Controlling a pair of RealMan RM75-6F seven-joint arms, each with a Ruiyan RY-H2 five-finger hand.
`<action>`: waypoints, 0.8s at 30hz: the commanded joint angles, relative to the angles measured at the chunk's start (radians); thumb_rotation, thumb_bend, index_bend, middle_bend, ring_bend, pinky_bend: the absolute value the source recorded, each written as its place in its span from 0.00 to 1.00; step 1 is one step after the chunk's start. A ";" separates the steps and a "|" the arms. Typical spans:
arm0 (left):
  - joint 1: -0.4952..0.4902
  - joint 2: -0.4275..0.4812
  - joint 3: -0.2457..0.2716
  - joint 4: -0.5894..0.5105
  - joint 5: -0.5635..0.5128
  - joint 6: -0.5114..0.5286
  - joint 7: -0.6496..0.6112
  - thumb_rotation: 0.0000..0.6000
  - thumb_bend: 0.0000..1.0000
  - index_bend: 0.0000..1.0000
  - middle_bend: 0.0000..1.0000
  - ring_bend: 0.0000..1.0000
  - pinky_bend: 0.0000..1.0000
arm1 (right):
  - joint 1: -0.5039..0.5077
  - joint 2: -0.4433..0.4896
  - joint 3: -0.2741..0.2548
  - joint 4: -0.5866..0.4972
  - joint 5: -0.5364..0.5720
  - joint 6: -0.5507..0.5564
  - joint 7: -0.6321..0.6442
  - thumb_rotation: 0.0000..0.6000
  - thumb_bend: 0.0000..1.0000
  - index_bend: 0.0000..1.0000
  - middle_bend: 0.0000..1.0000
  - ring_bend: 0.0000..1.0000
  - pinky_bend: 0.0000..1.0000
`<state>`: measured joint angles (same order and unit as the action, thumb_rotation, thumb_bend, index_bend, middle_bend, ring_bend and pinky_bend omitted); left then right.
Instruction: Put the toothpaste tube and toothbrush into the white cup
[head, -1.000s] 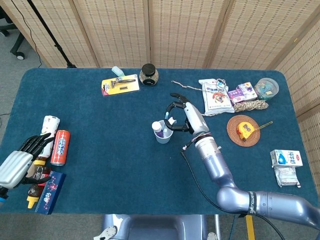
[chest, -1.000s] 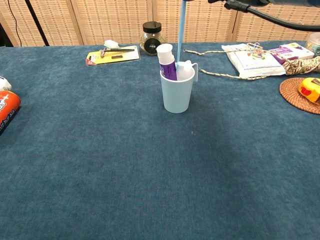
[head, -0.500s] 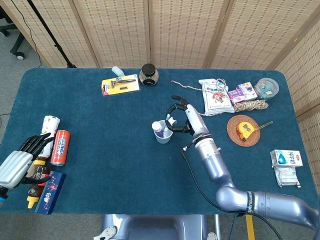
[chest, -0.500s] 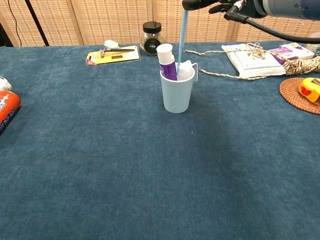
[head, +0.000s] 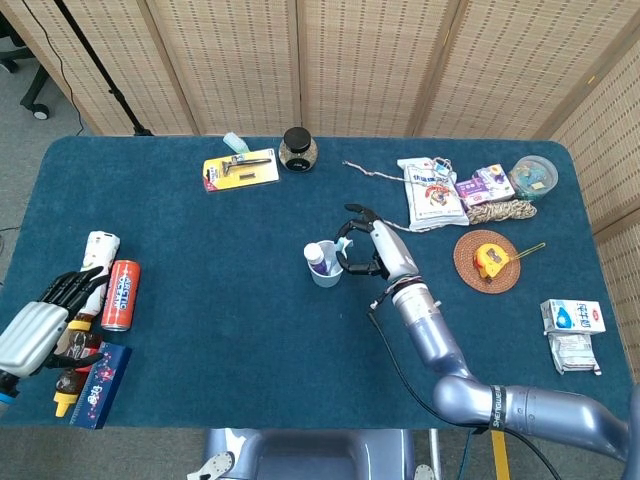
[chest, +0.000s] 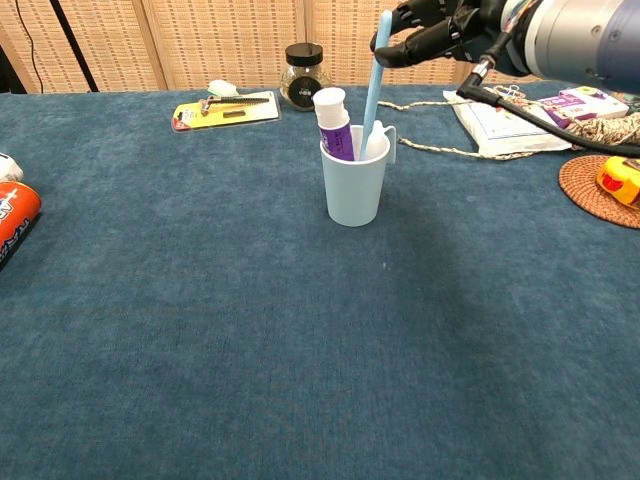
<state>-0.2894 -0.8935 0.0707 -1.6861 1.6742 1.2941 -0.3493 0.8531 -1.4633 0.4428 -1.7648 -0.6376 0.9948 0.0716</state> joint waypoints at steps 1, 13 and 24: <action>0.000 -0.001 0.000 -0.001 -0.001 -0.001 0.003 1.00 0.09 0.00 0.00 0.00 0.00 | -0.012 -0.005 -0.009 0.012 -0.023 -0.010 0.015 1.00 0.47 0.40 0.09 0.00 0.00; -0.001 -0.002 0.000 -0.006 -0.003 -0.005 0.013 1.00 0.09 0.00 0.00 0.00 0.00 | -0.051 0.025 -0.006 -0.010 -0.112 -0.005 0.050 1.00 0.47 0.31 0.08 0.00 0.00; 0.035 -0.008 -0.006 -0.008 -0.022 0.048 0.059 1.00 0.09 0.00 0.00 0.00 0.00 | -0.243 0.299 -0.152 -0.142 -0.428 0.163 -0.094 1.00 0.48 0.16 0.01 0.00 0.00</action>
<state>-0.2658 -0.8971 0.0675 -1.6904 1.6609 1.3279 -0.3097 0.6879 -1.2376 0.3660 -1.8879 -0.9376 1.0888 0.0339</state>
